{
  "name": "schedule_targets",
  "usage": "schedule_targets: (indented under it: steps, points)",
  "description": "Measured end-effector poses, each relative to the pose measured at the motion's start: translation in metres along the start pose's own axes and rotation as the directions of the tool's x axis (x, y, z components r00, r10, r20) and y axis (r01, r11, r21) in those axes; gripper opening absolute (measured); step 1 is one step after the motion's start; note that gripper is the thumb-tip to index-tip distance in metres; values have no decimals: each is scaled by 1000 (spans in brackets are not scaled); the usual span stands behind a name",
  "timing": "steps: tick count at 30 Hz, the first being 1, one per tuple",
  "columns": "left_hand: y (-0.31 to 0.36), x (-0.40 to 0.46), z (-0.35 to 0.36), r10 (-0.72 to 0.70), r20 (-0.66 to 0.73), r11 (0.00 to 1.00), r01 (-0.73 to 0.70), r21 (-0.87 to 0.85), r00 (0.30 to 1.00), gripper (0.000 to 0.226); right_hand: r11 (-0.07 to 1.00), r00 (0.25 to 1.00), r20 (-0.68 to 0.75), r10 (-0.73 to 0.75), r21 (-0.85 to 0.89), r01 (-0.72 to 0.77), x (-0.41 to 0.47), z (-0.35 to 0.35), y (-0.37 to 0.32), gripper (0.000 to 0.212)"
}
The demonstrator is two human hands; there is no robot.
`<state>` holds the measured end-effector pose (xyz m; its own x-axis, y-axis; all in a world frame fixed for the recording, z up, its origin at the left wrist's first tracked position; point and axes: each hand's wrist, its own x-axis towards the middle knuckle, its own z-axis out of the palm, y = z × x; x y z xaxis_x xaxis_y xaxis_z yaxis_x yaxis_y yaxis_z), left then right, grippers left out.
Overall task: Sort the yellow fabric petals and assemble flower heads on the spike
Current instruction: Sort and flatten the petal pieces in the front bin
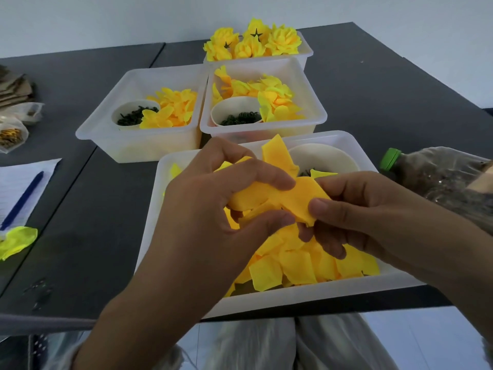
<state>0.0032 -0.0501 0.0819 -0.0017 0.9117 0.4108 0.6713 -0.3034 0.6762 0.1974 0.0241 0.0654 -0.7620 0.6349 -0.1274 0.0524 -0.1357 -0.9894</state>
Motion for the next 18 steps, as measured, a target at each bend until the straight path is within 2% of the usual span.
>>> schedule_targets:
  steps: [3,8,11,13,16,18]
  points:
    - [1,-2,2,-16,22,1000,16,1,1000,26,999,1000,-24,-2,-50,1,-2,1,-2,44]
    - [3,-6,9,-47,64,999,47,2,997,27,997,989,-133,-58,-67,50,0,14,0,40]
    - [5,-7,15,-50,27,991,46,127,998,30,998,972,-230,-36,-49,25,4,21,5,42]
    - [7,-6,18,-55,-10,980,56,189,998,20,996,966,-255,-43,-88,22,6,24,8,48]
    - [7,-5,22,-59,-41,989,64,135,997,8,990,969,-220,-113,-109,90,6,28,8,46]
    - [4,-6,21,-138,-59,990,139,19,989,11,979,965,-204,-162,-158,131,4,28,7,42]
